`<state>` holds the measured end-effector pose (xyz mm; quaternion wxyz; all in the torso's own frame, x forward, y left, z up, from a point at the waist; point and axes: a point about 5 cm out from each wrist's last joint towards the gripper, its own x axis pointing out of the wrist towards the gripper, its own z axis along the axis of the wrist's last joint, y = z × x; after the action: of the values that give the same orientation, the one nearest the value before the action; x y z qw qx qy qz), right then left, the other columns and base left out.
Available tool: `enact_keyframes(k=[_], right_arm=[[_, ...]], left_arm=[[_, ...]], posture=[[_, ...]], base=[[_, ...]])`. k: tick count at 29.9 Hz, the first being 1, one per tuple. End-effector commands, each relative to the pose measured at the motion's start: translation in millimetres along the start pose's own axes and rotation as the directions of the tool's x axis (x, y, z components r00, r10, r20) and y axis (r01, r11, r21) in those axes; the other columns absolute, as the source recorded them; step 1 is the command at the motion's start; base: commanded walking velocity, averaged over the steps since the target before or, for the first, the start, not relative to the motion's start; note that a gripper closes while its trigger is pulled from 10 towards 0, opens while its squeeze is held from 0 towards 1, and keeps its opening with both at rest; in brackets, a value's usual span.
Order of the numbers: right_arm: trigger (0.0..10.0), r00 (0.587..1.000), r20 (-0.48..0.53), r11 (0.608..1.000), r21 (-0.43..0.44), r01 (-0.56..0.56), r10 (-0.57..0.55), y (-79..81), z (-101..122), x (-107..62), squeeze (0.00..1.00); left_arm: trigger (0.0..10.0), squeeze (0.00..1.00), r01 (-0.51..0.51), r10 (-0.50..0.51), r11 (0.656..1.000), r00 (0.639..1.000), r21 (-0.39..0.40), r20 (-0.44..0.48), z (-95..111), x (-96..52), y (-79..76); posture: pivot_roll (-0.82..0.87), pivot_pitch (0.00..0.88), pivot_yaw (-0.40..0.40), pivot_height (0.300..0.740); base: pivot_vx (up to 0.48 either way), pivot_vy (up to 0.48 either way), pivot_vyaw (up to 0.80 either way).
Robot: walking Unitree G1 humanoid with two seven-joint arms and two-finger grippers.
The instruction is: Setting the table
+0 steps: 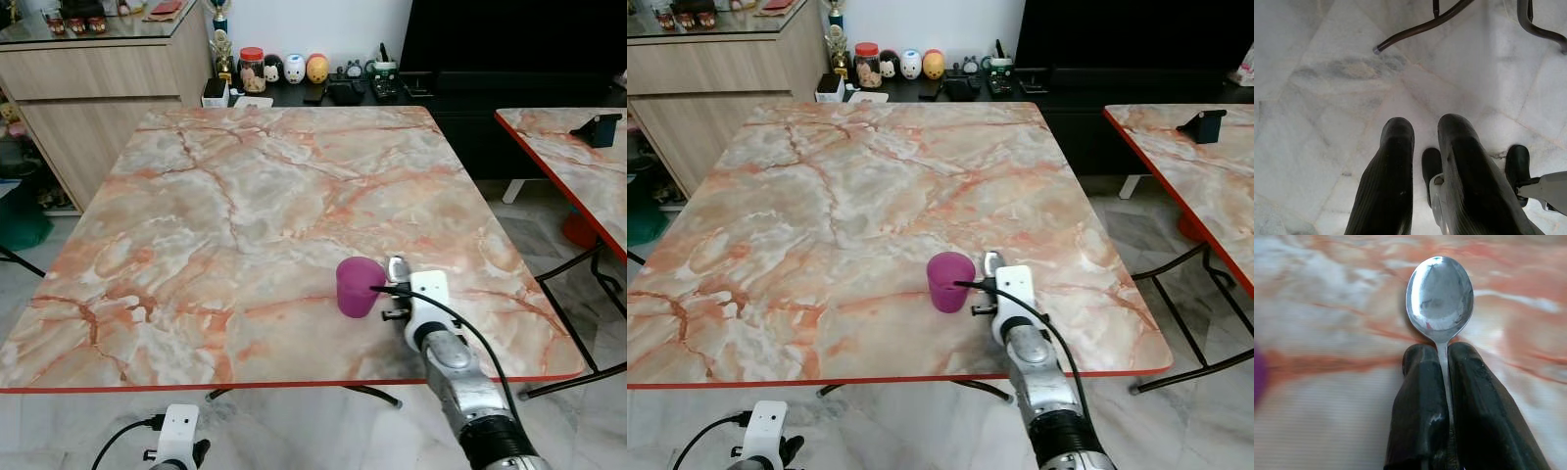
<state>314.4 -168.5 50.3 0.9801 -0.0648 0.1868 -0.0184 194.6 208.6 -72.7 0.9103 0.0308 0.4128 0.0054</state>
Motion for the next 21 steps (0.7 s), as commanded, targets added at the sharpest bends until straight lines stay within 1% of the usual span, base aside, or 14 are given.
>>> enact_keyframes(k=[1, 2, 3, 4, 5, 8, 10, 11, 12, 15, 17, 18, 20, 21], right_arm=[[10.0, 0.998, 0.038, 0.999, -0.006, 0.049, -0.048, -8.1, 6, -1.4, 0.00], [10.0, 0.997, 0.052, 0.998, -0.011, 0.058, -0.057, -9.3, 8, -1.8, 0.00], [10.0, 0.992, 0.098, 0.997, -0.016, 0.077, -0.075, -12.1, 15, -3.0, 0.00], [10.0, 0.992, 0.098, 0.997, -0.016, 0.077, -0.075, -12.1, 15, -3.0, 0.00], [10.0, 0.985, 0.150, 0.996, -0.012, 0.092, -0.090, -13.9, 22, -4.5, 0.00], [10.0, 0.971, 0.216, 0.994, -0.003, 0.106, -0.102, -14.7, 32, -7.0, 0.00], [10.0, 0.956, 0.279, 0.994, -0.026, 0.103, -0.092, -13.4, 42, -10.1, 0.00], [10.0, 0.931, 0.360, 0.994, -0.054, 0.095, -0.070, -10.8, 53, -15.4, 0.00], [10.0, 0.911, 0.408, 0.994, -0.065, 0.089, -0.055, -8.8, 60, -19.7, 0.00], [10.0, 0.893, 0.446, 0.991, -0.071, 0.109, -0.066, -7.7, 67, -25.7, 0.00], [10.0, 0.882, 0.468, 0.991, -0.084, 0.106, -0.055, -6.3, 70, -28.7, 0.00], [10.0, 0.853, 0.520, 0.990, -0.104, 0.100, -0.032, -4.0, 78, -34.7, 0.00], [10.0, 0.826, 0.564, 0.994, -0.082, 0.074, -0.015, -1.1, 86, -40.7, 0.00], [10.0, 0.800, 0.599, 0.993, -0.078, 0.089, -0.025, -0.5, 93, -46.0, 0.00]], left_arm=[[10.0, 0.00, -0.003, 0.003, 1.000, 1.000, -0.012, -0.019, -4, -0.6, 0.8], [10.0, 0.00, -0.003, 0.003, 1.000, 1.000, -0.011, -0.019, -4, -0.6, 0.8], [10.0, 0.00, -0.003, 0.003, 1.000, 1.000, -0.011, -0.019, -4, -0.6, 0.8], [10.0, 0.00, -0.003, 0.003, 1.000, 1.000, -0.011, -0.019, -4, -0.6, 0.8], [10.0, 0.00, -0.004, 0.004, 1.000, 1.000, -0.009, -0.018, -3, -0.6, 0.8], [10.0, 0.00, -0.005, 0.005, 1.000, 1.000, -0.006, -0.017, -3, -0.6, 1.0], [10.0, 0.00, -0.006, 0.005, 1.000, 1.000, -0.005, -0.018, -3, -0.6, 1.1], [10.0, 0.00, -0.004, 0.004, 1.000, 1.000, -0.004, -0.016, -3, -0.6, 1.0], [10.0, 0.00, -0.006, 0.006, 1.000, 1.000, -0.002, -0.014, -3, -0.6, 1.1], [10.0, 0.00, -0.016, 0.016, 1.000, 1.000, -0.002, -0.015, -3, -0.7, 1.8], [10.0, 0.00, -0.018, 0.018, 1.000, 1.000, 0.002, -0.017, -3, -0.7, 2.0], [10.0, 0.00, -0.022, 0.022, 1.000, 1.000, 0.006, -0.020, -4, -0.8, 2.2], [10.0, 0.00, -0.026, 0.026, 1.000, 0.999, 0.008, -0.022, -4, -0.9, 2.5], [10.0, 0.00, -0.029, 0.029, 1.000, 0.999, 0.009, -0.023, -4, -0.9, 2.7]], posture=[[0.01, 0.000, -0.020, 0.740], [0.01, 0.000, -0.020, 0.740], [0.01, 0.000, -0.020, 0.740], [0.01, 0.000, -0.020, 0.740], [0.01, 0.000, -0.020, 0.740], [0.01, 0.000, -0.020, 0.740], [0.01, 0.000, -0.020, 0.740], [0.01, 0.000, -0.020, 0.740], [0.01, 0.000, -0.020, 0.740], [0.00, 0.000, -0.024, 0.740], [0.00, 0.000, -0.024, 0.740], [0.00, 0.000, -0.024, 0.740], [0.00, 0.000, -0.023, 0.740], [0.00, 0.000, -0.023, 0.740]], base=[[0.000, 0.000, 0.00], [0.000, 0.000, 0.00], [0.000, 0.000, 0.00], [0.000, 0.000, 0.00], [0.000, 0.000, 0.00], [0.000, 0.000, 0.00], [0.000, 0.000, 0.00], [0.000, 0.000, 0.00], [0.000, 0.000, 0.00], [0.000, 0.000, 0.00], [0.000, 0.000, 0.00], [0.000, 0.000, 0.00], [0.000, 0.000, 0.00], [0.000, 0.000, 0.00]])
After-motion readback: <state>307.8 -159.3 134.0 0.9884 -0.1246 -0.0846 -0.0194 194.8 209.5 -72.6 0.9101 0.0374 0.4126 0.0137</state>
